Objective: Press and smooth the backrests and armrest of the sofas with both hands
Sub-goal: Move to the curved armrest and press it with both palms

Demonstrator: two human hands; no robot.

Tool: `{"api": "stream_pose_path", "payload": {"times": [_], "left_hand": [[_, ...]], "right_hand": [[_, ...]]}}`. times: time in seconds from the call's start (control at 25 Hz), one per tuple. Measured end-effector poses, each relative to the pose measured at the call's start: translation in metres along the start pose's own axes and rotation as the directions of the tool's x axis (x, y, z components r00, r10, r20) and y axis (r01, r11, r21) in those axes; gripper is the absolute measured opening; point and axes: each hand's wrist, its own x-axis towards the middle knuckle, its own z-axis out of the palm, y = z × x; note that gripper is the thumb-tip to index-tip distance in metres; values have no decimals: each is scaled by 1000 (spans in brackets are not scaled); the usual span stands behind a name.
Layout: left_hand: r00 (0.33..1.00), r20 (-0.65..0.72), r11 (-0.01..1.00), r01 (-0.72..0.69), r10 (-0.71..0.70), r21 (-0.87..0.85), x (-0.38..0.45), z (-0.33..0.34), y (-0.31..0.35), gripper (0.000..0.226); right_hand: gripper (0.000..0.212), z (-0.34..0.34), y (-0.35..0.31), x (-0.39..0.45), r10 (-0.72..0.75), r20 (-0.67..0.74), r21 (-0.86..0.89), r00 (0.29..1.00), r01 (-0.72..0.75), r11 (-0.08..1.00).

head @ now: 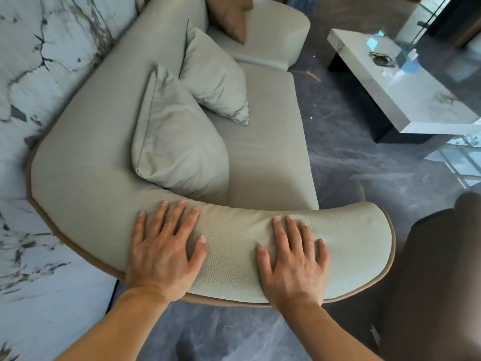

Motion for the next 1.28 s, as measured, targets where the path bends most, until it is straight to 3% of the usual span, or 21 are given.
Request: {"api": "stream_pose_path", "payload": {"times": [0.6,1.04,1.28], "left_hand": [[1000,-15,1000,1,-1,9,72,9,-4,63],[999,32,1000,-3,3,6,71,5,-4,63],[981,194,996,4,-21,87,72,-4,-1,71]], "right_hand": [[68,8,-9,70,6,-27,6,1000,-5,1000],[67,6,-9,69,1,-10,1,1000,-1,1000],[73,-7,-9,69,32,188,-14,982,-30,999]]}}
